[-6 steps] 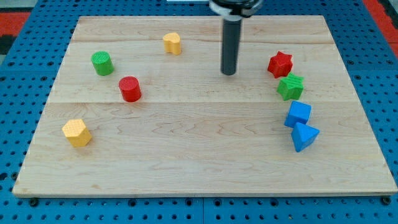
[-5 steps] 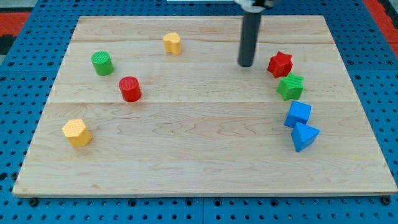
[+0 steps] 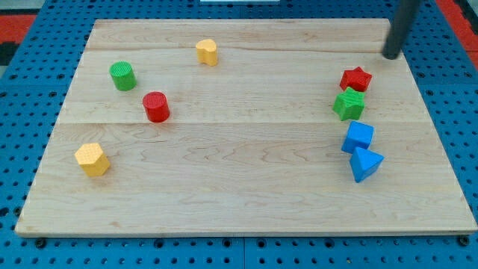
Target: Slide the blue cube left a bit
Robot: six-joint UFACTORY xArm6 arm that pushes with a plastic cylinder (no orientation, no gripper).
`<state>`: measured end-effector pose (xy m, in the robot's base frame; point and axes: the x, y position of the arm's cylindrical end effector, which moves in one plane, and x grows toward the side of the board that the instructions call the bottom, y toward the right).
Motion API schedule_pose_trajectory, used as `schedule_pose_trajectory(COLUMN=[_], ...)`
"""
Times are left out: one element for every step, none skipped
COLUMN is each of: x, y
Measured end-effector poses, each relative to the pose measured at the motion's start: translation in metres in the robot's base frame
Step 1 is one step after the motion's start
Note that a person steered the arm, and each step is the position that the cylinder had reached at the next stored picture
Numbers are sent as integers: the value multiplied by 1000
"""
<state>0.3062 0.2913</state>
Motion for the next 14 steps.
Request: schedule_pose_trajectory(x=[50, 81, 73, 56, 47, 46, 120, 187, 218, 198, 181, 175, 162, 122], y=[4, -30, -55, -74, -86, -46, -29, -8, -11, -38, -81, -105, -105, -36])
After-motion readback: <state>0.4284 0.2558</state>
